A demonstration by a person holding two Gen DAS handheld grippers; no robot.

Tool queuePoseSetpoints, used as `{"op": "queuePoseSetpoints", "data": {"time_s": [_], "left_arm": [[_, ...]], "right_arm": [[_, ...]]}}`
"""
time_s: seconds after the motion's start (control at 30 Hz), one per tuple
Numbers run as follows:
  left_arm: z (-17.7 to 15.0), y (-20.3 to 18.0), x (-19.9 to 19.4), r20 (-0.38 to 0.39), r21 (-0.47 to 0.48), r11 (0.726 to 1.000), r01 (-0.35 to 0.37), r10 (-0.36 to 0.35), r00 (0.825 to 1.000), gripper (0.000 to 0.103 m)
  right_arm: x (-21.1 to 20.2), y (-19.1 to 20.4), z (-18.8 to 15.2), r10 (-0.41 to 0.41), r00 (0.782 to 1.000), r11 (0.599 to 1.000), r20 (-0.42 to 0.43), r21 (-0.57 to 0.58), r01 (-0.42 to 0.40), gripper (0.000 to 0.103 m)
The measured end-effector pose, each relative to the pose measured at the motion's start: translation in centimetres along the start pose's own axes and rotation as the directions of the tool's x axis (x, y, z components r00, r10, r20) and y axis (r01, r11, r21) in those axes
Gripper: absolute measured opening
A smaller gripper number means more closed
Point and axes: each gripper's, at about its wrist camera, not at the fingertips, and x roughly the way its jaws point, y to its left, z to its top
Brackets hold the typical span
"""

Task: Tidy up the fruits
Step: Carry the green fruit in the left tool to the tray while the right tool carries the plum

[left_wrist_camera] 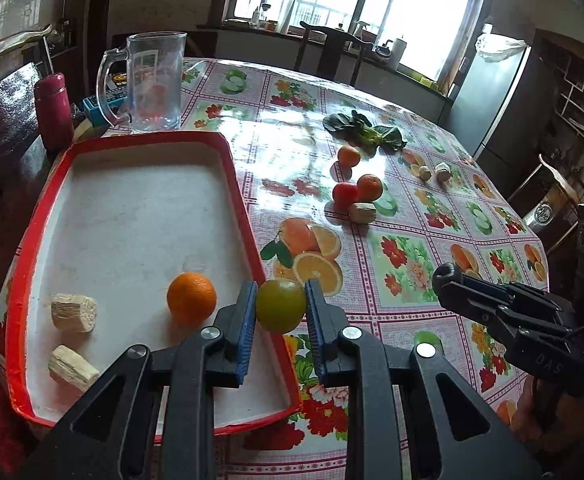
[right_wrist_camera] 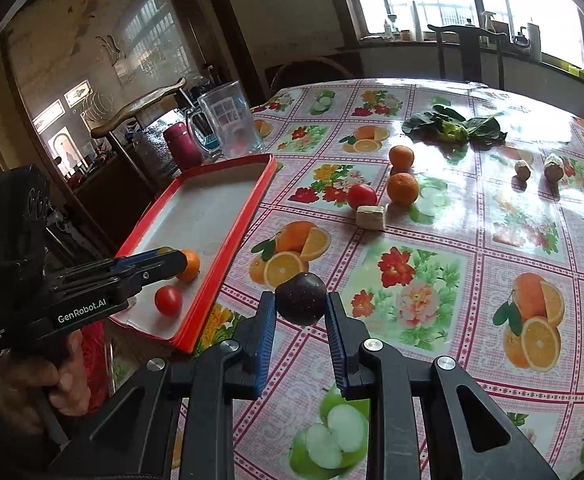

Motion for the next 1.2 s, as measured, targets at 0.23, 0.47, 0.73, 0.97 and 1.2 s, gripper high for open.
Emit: {"op": "queuePoseSetpoints", "data": {"time_s": [0.23, 0.47, 0.73, 0.97, 1.2], "left_arm": [[-0.3, 1.9, -0.9, 0.013, -0.03, 0.999, -0.01, 0.01, 1.0, 0.021], [-0.3, 3.7, -1.7, 0.024, -0.054, 0.998, -0.025, 0.026, 0.999, 0.021], [-0.3, 5.9, -2.5, 0.035, -0.081, 0.995, -0.052, 0.055, 0.998, 0.021], [-0.1, 7.6, -2.6, 0.034, -0.096, 0.992, -0.077, 0.081, 0.996, 0.021], [0.6, 9.4, -2.4, 0.033, -0.118, 0.987, -0.105, 0.11, 0.993, 0.021]], "right_arm": [[0.7, 2.0, 0.3, 0.026, 1.0, 0.999, -0.007, -0.025, -0.026, 0.025], [1.9, 4.0, 0.8, 0.051, 0.998, 0.998, -0.023, -0.047, -0.052, 0.025], [3.2, 6.3, 1.1, 0.081, 0.996, 0.993, -0.037, -0.078, -0.084, 0.025], [4.6, 7.5, 1.5, 0.102, 0.993, 0.99, -0.055, -0.092, -0.107, 0.025], [6.4, 8.6, 2.8, 0.113, 0.991, 0.987, -0.068, -0.108, -0.12, 0.025]]}}
